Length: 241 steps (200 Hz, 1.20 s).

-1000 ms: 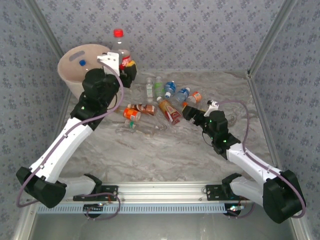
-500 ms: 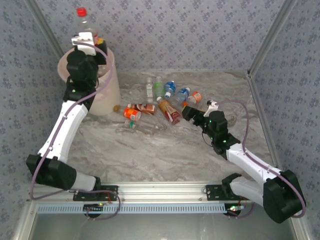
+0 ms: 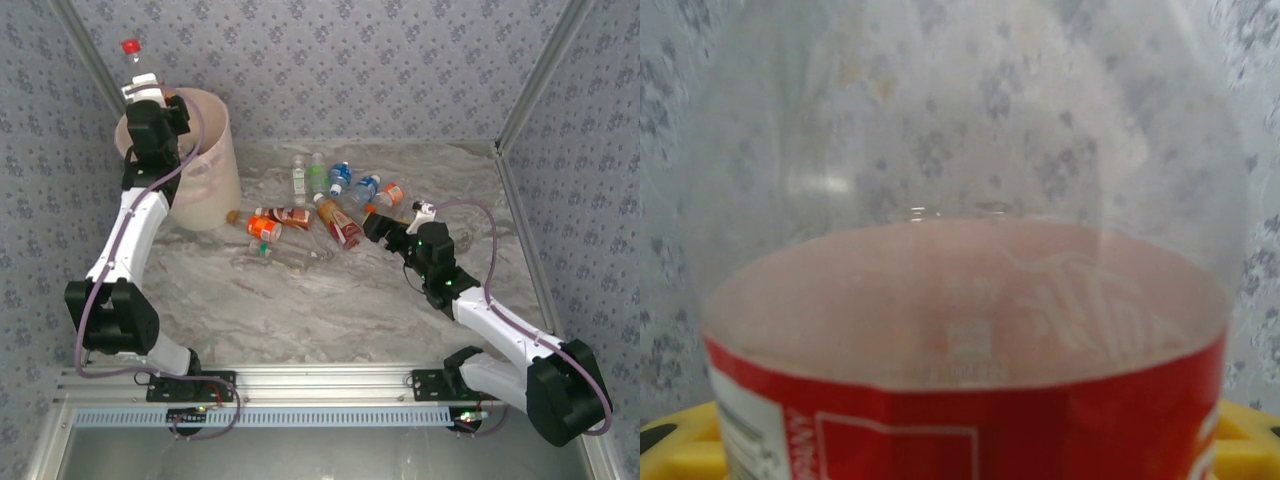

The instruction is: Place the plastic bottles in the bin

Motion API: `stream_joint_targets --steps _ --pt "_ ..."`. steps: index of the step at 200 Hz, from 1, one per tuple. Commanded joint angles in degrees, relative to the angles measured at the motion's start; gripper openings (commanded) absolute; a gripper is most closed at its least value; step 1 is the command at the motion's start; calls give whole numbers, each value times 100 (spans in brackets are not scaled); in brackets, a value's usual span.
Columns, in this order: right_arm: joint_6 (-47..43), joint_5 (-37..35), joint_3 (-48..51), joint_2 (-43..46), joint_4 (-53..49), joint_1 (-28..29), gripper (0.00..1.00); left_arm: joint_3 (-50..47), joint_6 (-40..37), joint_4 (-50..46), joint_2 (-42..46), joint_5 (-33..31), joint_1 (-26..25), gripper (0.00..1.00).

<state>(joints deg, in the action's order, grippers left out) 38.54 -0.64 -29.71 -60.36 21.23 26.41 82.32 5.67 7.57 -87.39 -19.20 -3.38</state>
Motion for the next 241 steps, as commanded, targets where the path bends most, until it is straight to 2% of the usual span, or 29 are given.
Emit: stream_joint_targets --steps 1,36,146,191,241 --pt "-88 -85 10 33 5 42 100 -379 228 110 225 -135 36 60" --pt "-88 -85 1 30 4 49 100 -783 402 103 307 -153 106 65" --pt "-98 -150 24 113 -155 94 100 -932 999 -292 958 -455 125 85" --pt "-85 -151 2 -5 -189 94 100 -712 1388 -705 1084 -109 124 93" --pt "-84 58 -225 -393 -459 88 100 -442 1921 -1204 1105 570 71 98"
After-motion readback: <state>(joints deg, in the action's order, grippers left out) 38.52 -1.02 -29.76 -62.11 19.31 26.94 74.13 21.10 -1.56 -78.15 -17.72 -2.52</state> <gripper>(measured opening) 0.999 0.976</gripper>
